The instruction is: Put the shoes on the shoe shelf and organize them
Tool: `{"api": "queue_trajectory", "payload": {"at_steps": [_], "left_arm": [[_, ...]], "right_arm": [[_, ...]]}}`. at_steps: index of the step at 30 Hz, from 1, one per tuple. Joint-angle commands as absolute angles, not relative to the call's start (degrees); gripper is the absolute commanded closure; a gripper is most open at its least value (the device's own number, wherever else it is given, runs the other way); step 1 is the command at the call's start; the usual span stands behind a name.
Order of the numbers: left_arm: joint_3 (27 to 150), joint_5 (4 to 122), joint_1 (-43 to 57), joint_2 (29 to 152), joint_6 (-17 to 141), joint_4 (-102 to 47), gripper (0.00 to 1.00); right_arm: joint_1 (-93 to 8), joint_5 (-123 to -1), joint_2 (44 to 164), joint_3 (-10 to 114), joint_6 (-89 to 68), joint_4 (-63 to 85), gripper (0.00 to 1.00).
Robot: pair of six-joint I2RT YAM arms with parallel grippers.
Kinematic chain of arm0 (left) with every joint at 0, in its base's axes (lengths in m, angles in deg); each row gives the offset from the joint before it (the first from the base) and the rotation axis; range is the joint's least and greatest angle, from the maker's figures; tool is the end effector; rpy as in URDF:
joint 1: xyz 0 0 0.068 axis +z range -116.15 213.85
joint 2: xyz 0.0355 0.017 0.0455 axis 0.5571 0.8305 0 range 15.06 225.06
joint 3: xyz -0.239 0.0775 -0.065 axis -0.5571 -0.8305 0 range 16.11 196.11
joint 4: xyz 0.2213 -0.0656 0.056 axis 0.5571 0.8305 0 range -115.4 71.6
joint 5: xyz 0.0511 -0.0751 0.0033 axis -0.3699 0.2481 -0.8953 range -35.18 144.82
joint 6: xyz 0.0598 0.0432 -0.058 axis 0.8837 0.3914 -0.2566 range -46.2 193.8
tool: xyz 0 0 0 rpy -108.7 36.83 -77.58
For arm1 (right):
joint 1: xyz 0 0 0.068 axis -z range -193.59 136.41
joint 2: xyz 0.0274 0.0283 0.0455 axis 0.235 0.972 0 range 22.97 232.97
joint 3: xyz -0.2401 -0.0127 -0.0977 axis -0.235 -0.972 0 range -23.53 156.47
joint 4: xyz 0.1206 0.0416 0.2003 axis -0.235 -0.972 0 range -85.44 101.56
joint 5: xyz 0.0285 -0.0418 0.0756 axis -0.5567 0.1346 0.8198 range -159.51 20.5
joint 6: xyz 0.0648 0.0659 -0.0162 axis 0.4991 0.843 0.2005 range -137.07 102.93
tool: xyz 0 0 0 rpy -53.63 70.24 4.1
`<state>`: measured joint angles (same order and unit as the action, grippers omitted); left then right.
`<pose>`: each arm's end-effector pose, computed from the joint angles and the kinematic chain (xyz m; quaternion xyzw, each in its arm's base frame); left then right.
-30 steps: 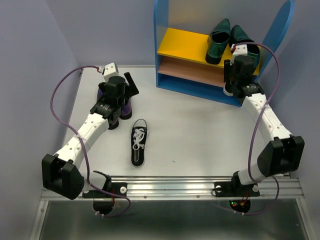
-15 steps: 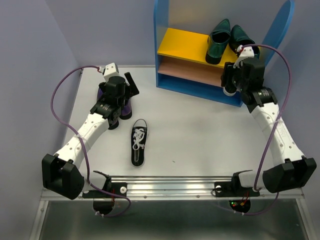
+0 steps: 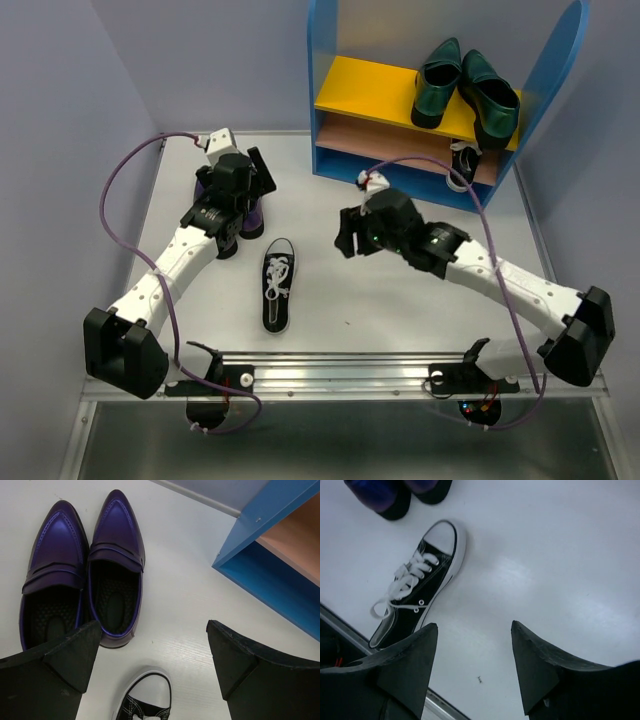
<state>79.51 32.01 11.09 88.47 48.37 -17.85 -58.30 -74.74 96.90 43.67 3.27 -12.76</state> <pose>0.3076 -0.0935 0.3284 -0.1352 0.7879 -0.0908 0.5939 0.2265 0.2134 0.3061 -0.1616 0.8548 0.2308 0.4358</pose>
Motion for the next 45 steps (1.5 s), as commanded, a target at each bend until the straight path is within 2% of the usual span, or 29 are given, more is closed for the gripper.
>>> {"api": "queue_trajectory", "payload": {"at_steps": [1, 7, 10, 18, 24, 29, 31, 33, 34, 35, 38, 45], "left_arm": [[83.3, 26.9, 11.2, 86.7, 47.5, -13.9, 0.02], [88.0, 22.0, 11.9, 85.8, 45.1, -6.9, 0.02], [89.5, 21.2, 13.5, 85.2, 44.3, -4.5, 0.02], [89.2, 21.5, 16.6, 82.7, 44.1, -3.4, 0.02], [89.6, 21.5, 17.8, 82.1, 44.8, -3.4, 0.02], [89.3, 22.5, 18.2, 81.9, 45.2, -4.0, 0.02], [89.0, 23.0, 18.3, 81.9, 45.3, -4.3, 0.02], [88.7, 23.3, 18.3, 81.9, 45.5, -4.7, 0.02], [88.4, 23.6, 18.3, 81.9, 45.5, -5.0, 0.02], [88.2, 23.7, 18.2, 81.9, 45.5, -5.1, 0.02], [87.6, 24.1, 18.3, 81.9, 45.5, -5.4, 0.02], [86.9, 25.0, 18.3, 82.1, 45.6, -6.4, 0.02]], "right_arm": [[-67.6, -83.5, 100.3, 40.9, 16.1, -8.4, 0.32], [-78.5, -87.8, 109.7, 43.3, 23.7, -3.4, 0.19], [-80.7, -89.7, 114.3, 46.6, 24.9, -4.0, 0.15], [-83.5, -90.8, 126.4, 55.8, 25.3, -3.9, 0.15], [-84.1, -93.8, 133.4, 60.8, 26.1, -5.1, 0.21], [-84.6, -94.7, 138.4, 63.7, 25.8, -5.8, 0.34], [-84.6, -95.1, 139.4, 64.5, 25.8, -7.2, 0.36], [-84.6, -95.6, 139.6, 64.9, 26.3, -8.1, 0.44], [-84.6, -96.4, 139.2, 64.5, 26.7, -8.3, 0.51], [-84.6, -96.9, 138.4, 63.8, 27.1, -8.3, 0.68], [-84.6, -101.0, 133.6, 61.1, 27.4, -8.3, 0.99], [-81.1, -108.2, 118.5, 53.1, 23.7, -9.4, 0.99]]}}
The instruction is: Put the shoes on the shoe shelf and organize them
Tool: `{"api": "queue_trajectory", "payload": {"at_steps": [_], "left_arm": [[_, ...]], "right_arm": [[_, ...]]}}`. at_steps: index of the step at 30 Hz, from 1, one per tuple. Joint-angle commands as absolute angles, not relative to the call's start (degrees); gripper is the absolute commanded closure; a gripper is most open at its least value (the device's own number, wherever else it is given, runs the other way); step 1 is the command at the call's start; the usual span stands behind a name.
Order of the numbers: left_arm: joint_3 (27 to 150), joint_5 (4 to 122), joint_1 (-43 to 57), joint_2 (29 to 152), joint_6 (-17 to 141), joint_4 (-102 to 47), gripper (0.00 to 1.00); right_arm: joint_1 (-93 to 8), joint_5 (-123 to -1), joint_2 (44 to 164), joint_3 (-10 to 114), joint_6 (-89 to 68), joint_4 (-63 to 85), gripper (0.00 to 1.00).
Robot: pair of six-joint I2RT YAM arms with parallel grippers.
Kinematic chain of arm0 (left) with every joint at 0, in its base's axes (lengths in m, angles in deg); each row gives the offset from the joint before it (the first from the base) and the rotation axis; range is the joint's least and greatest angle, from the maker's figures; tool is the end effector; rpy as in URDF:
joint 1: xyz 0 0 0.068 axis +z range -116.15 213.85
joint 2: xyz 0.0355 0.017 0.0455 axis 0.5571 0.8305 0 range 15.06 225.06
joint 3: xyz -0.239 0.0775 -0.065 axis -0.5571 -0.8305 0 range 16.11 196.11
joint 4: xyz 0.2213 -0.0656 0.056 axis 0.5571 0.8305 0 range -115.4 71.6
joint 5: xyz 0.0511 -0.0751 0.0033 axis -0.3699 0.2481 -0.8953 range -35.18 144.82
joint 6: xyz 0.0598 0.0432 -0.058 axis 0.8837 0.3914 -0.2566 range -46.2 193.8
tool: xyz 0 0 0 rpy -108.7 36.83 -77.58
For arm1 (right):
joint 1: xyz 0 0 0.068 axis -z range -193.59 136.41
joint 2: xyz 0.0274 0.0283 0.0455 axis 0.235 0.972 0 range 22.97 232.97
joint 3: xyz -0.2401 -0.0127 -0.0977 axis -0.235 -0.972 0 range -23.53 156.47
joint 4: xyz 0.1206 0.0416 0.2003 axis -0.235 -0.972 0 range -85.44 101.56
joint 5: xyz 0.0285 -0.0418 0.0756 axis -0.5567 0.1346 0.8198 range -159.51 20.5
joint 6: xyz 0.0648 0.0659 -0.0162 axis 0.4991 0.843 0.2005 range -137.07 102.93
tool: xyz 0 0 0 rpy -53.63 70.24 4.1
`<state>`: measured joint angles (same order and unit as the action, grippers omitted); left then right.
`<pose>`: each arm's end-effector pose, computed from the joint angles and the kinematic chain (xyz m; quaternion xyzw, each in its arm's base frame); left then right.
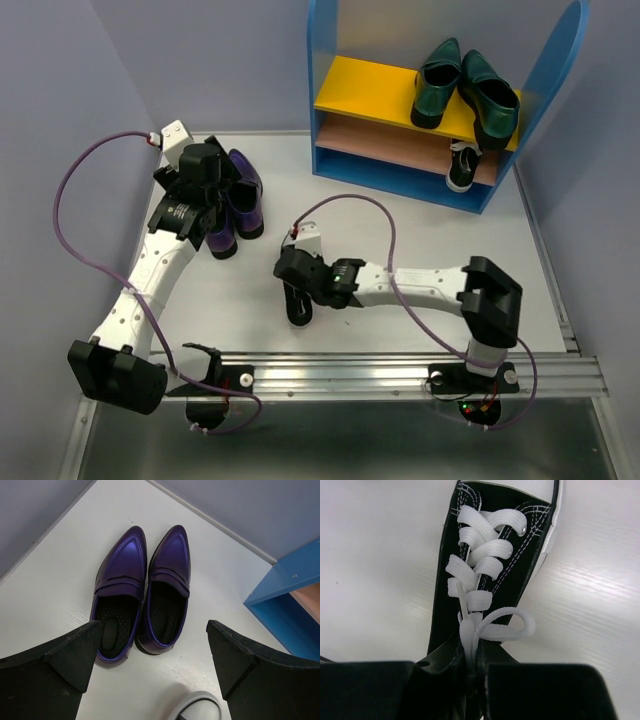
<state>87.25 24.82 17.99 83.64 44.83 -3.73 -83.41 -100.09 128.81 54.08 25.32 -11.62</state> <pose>0.2849 -0.0369 0.3680 -0.2389 0.7646 -0.0187 0.5982 0.1789 0.3619 0.1885 -0.1312 0.9051 0.1257 0.3844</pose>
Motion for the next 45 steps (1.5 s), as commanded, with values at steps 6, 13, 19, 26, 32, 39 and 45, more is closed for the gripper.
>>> {"api": "queue_trajectory", "payload": {"at_steps": [6, 13, 19, 26, 32, 39, 45], "left_arm": [[86.3, 26.2, 18.4, 82.2, 45.4, -7.2, 0.02], [86.2, 27.4, 18.3, 82.7, 45.1, -8.0, 0.02], [86.4, 27.4, 18.3, 83.0, 45.1, -8.2, 0.02], [86.3, 27.4, 18.4, 83.4, 45.5, -8.3, 0.02], [86.2, 27.5, 18.3, 83.8, 45.5, -8.6, 0.02], [86.2, 27.3, 18.3, 84.1, 45.6, -8.5, 0.02], [85.8, 27.1, 18.4, 84.1, 45.8, -8.5, 0.02]], "right_arm": [[-69.2, -107.5, 105.4, 49.3, 16.5, -15.9, 0.99], [-53.5, -100.0, 101.5, 50.9, 5.7, -20.2, 0.99], [-45.2, -96.7, 102.3, 53.7, 2.3, -20.3, 0.99], [-37.3, -90.5, 107.4, 59.7, -3.3, -20.3, 0.99], [-31.4, -85.7, 113.0, 66.1, -6.1, -20.3, 0.99], [-28.5, -82.9, 118.9, 73.1, -7.7, -20.5, 0.99], [-27.4, -84.6, 123.8, 78.9, -9.0, -20.6, 0.99]]}}
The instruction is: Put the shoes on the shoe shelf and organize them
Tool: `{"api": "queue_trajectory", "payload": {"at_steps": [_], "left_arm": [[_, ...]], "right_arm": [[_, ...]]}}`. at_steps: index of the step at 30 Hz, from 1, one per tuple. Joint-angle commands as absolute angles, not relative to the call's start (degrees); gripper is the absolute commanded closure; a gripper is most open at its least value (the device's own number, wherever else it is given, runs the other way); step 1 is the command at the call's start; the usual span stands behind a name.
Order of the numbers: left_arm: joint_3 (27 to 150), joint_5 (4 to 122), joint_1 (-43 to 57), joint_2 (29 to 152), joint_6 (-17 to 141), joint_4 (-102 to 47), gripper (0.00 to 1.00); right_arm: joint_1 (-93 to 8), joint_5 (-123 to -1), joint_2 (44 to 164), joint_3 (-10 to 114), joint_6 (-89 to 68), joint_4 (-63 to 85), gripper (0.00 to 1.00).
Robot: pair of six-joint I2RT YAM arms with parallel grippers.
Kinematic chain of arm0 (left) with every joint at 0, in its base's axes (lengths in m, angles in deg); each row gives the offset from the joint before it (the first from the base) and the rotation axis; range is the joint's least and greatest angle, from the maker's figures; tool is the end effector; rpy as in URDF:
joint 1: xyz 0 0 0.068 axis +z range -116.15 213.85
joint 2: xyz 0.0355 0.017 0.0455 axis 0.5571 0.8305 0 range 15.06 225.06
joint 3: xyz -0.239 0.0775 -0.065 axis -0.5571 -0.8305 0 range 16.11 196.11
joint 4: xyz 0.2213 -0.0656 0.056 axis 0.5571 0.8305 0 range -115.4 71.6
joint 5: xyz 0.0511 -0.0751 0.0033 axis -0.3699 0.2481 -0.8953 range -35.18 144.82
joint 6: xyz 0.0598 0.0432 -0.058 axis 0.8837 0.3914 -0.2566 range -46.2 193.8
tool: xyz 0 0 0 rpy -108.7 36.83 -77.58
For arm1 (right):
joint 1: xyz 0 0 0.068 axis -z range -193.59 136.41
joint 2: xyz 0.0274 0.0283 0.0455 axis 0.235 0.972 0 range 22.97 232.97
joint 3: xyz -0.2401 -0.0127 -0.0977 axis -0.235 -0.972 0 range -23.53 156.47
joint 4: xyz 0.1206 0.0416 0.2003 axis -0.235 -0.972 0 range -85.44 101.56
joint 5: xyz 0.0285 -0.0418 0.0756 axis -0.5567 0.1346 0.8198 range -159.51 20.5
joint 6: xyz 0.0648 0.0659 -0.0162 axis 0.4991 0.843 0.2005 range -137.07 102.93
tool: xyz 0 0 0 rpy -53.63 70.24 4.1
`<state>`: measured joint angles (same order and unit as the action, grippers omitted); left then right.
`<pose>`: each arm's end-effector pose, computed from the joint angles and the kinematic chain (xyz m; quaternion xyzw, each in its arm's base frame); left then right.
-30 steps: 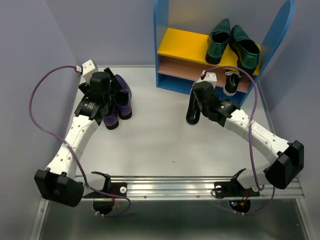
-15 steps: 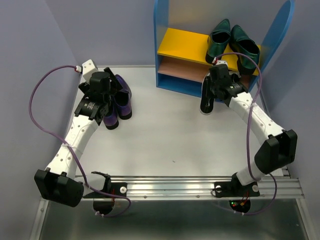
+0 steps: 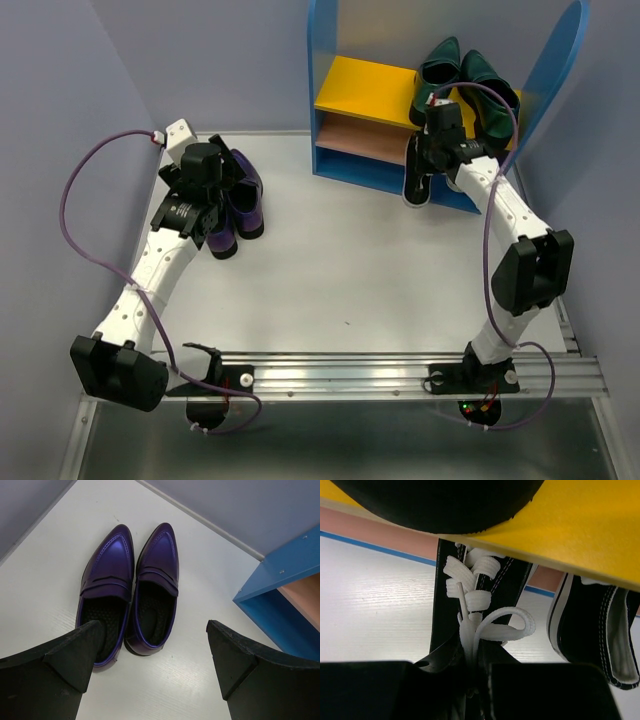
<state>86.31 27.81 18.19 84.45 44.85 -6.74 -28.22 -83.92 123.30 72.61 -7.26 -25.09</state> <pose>0.2920 -0.0419 0.3650 -0.2275 0.7647 -0.0427 0.6014 0.3981 0.0821 0.3014 0.0142 0.9036 -0.0242 0.4275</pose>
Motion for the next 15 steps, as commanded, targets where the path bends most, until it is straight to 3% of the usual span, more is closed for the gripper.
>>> {"api": "queue_trajectory", "payload": {"at_steps": [1, 15], "left_arm": [[85.8, 27.1, 18.4, 84.1, 45.8, -8.5, 0.02], [86.0, 26.5, 18.3, 84.3, 45.8, -8.2, 0.02]], "right_arm": [[-26.7, -85.3, 124.8, 79.9, -9.3, -20.6, 0.99], [-24.8, -88.4, 130.0, 85.6, -11.2, -20.6, 0.99]]}}
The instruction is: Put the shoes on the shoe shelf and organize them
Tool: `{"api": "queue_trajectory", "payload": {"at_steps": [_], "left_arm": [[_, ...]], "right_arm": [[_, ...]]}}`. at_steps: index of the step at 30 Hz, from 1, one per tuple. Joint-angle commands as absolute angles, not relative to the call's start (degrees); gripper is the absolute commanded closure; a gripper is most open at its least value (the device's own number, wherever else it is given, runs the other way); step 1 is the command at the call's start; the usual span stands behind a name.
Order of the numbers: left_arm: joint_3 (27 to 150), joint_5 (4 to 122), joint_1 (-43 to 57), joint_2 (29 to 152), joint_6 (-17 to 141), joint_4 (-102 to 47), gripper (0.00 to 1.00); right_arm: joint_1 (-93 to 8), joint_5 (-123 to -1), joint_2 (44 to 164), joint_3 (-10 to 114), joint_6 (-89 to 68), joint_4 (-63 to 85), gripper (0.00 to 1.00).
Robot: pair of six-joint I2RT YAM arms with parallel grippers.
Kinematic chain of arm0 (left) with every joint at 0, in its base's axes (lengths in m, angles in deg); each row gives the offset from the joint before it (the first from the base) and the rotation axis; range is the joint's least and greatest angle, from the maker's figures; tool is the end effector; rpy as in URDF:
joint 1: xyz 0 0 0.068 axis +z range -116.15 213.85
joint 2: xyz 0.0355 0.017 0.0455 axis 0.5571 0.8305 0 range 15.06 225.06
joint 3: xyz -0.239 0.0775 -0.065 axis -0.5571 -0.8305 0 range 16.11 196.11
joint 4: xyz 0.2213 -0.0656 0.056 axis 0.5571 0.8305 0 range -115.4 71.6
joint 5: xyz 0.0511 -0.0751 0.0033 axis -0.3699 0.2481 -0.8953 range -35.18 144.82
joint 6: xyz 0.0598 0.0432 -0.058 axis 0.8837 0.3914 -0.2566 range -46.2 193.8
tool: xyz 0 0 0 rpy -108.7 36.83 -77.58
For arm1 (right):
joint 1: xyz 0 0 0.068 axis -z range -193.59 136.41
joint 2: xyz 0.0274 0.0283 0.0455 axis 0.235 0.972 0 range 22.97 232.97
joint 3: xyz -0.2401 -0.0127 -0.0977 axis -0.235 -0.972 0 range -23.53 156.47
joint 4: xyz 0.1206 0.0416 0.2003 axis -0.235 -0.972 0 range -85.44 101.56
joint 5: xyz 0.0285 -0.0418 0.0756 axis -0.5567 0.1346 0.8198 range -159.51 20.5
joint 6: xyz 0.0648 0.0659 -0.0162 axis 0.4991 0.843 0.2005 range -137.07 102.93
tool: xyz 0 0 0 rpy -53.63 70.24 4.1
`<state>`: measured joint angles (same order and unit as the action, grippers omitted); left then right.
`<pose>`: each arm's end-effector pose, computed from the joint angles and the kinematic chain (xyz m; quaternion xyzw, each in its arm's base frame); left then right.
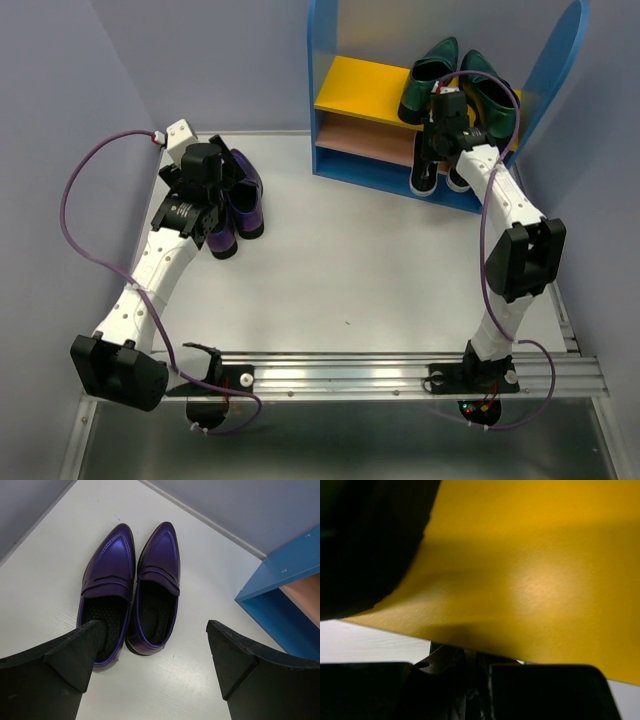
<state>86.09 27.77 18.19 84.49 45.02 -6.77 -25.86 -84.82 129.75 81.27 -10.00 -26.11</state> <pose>0.2923 -0.0420 0.3635 -0.2263 0.7661 -0.0407 0.6001 0.4281 0.0702 0.3061 0.0159 0.8986 -0.0481 0.4358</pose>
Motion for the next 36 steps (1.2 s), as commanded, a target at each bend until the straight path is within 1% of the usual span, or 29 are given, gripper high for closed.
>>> {"api": "queue_trajectory", "payload": {"at_steps": [1, 7, 8, 9, 10, 12, 14, 19, 22, 23, 26, 34, 35, 36], "left_arm": [[86.0, 26.4, 18.4, 84.2, 45.8, -8.2, 0.02], [85.9, 26.4, 18.4, 84.4, 45.8, -8.2, 0.02], [86.0, 26.4, 18.4, 84.5, 45.8, -8.2, 0.02], [86.1, 26.5, 18.3, 84.5, 45.8, -8.2, 0.02], [86.0, 26.5, 18.3, 84.6, 45.8, -8.3, 0.02], [86.1, 26.7, 18.4, 84.6, 45.9, -8.3, 0.02], [86.1, 26.9, 18.4, 84.7, 45.9, -8.4, 0.02], [86.2, 27.1, 18.4, 84.8, 45.9, -8.6, 0.02], [86.2, 27.2, 18.3, 84.8, 46.0, -8.5, 0.02], [86.3, 27.3, 18.3, 84.8, 46.0, -8.5, 0.02], [86.3, 27.3, 18.3, 84.8, 46.0, -8.6, 0.02], [86.7, 27.7, 18.4, 85.0, 46.1, -8.7, 0.02], [86.7, 27.7, 18.3, 85.0, 46.1, -8.7, 0.02], [86.6, 27.7, 18.3, 85.0, 46.1, -8.8, 0.02]], "right_arm": [[-24.8, -88.7, 130.2, 85.8, -11.4, -20.5, 0.99], [-24.3, -88.9, 130.7, 85.3, -11.3, -20.5, 0.99], [-24.3, -89.3, 130.6, 85.2, -11.0, -20.4, 0.96], [-24.3, -89.1, 130.5, 85.0, -10.9, -20.3, 0.89], [-24.3, -89.0, 130.1, 84.7, -10.8, -20.3, 0.77], [-24.3, -88.8, 129.7, 84.1, -10.8, -20.0, 0.68], [-24.3, -88.5, 129.1, 83.9, -10.7, -19.9, 0.6], [-24.3, -88.2, 128.4, 83.5, -10.5, -19.9, 0.58], [-24.3, -87.8, 127.9, 83.3, -10.3, -19.9, 0.5], [-24.3, -87.3, 127.5, 83.1, -10.0, -20.0, 0.49], [-24.3, -86.1, 126.4, 82.4, -9.2, -19.9, 0.43], [-24.3, -83.2, 122.1, 79.5, -7.1, -20.0, 0.41], [-24.3, -83.0, 121.1, 78.5, -6.7, -20.1, 0.38], [-24.3, -83.0, 120.5, 77.9, -6.5, -20.0, 0.37]]}}
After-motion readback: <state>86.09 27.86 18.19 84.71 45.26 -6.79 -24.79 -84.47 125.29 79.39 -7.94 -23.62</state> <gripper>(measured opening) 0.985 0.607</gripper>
